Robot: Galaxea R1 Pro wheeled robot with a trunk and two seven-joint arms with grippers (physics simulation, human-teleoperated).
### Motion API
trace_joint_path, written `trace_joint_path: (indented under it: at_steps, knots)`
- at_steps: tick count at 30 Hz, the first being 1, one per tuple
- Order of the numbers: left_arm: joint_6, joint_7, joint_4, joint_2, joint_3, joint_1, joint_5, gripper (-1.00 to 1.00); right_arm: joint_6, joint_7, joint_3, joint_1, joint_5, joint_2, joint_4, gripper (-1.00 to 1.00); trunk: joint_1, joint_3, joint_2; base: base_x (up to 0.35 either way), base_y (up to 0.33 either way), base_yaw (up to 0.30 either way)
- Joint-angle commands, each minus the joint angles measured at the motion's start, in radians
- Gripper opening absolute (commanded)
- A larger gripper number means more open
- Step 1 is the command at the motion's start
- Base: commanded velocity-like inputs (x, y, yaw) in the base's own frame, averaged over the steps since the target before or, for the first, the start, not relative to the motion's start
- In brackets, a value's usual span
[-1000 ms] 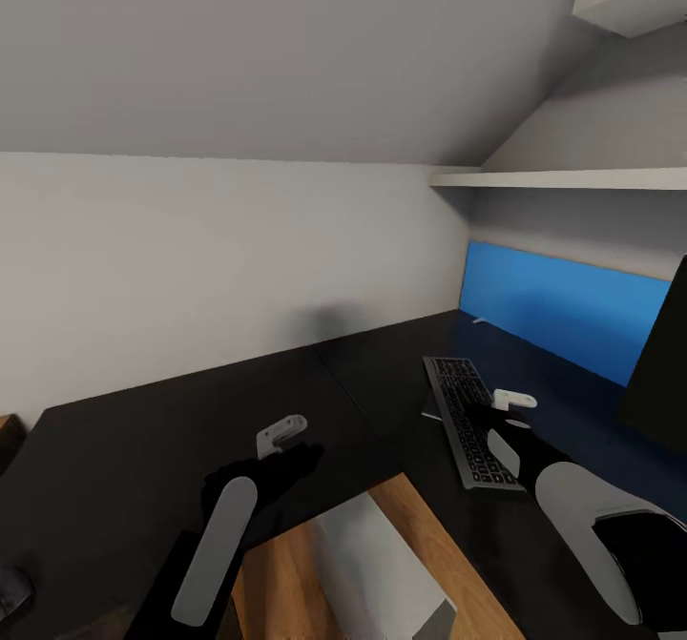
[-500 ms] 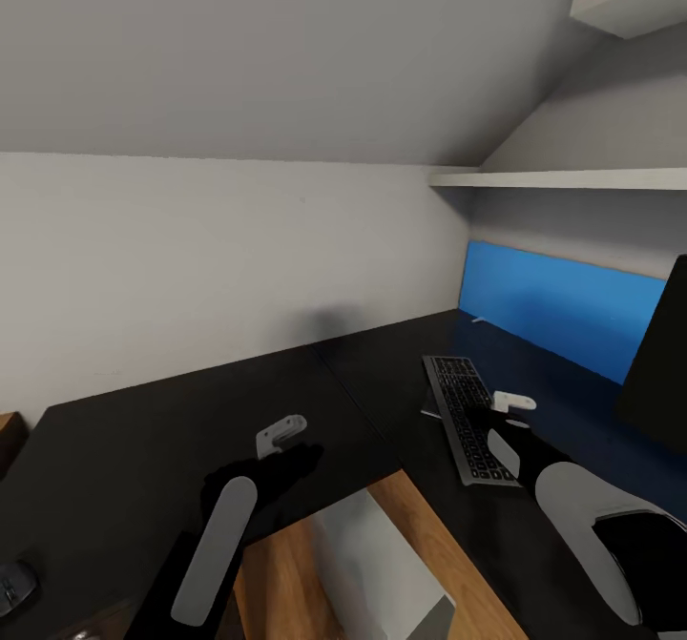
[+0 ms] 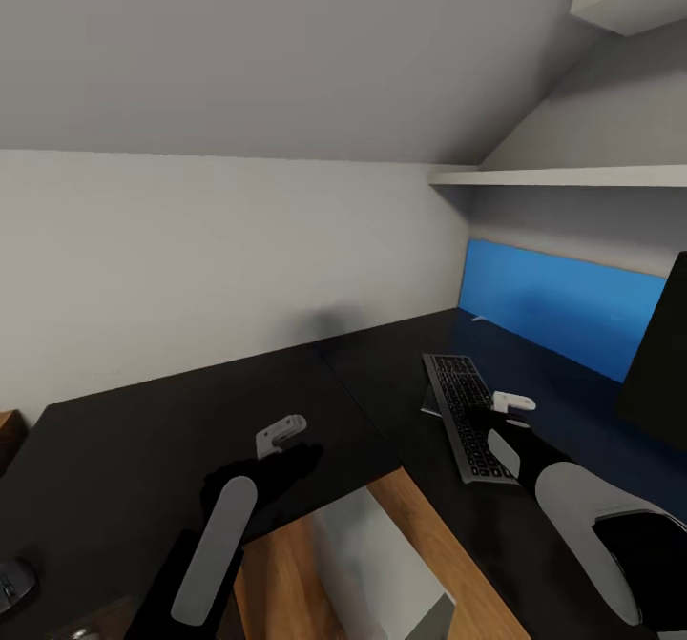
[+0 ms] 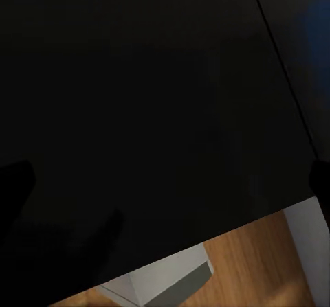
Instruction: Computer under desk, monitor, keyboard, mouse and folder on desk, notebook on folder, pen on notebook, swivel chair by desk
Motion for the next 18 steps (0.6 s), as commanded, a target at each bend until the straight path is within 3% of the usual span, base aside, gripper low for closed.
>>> trace_joint_path:
  at_steps: [1, 13, 18]
  knots:
    - [0.001, 0.010, -0.001, 0.000, 0.000, -0.001, 0.010, 1.00, 0.004, -0.005, 0.008, 0.000, -0.008, 0.000, -0.002, 1.00, 0.000, -0.001, -0.001, 0.000, 0.000, 0.000]
    - [0.002, 0.009, -0.001, 0.001, 0.005, -0.001, 0.014, 1.00, 0.007, -0.005, 0.008, 0.000, -0.010, 0.001, -0.001, 1.00, 0.000, -0.001, -0.001, 0.000, 0.000, 0.000]
    - [0.002, 0.009, -0.001, 0.000, 0.007, -0.001, 0.014, 1.00, 0.007, -0.006, 0.008, 0.000, -0.010, 0.001, 0.000, 1.00, 0.019, -0.017, -0.036, 0.000, 0.000, 0.000]
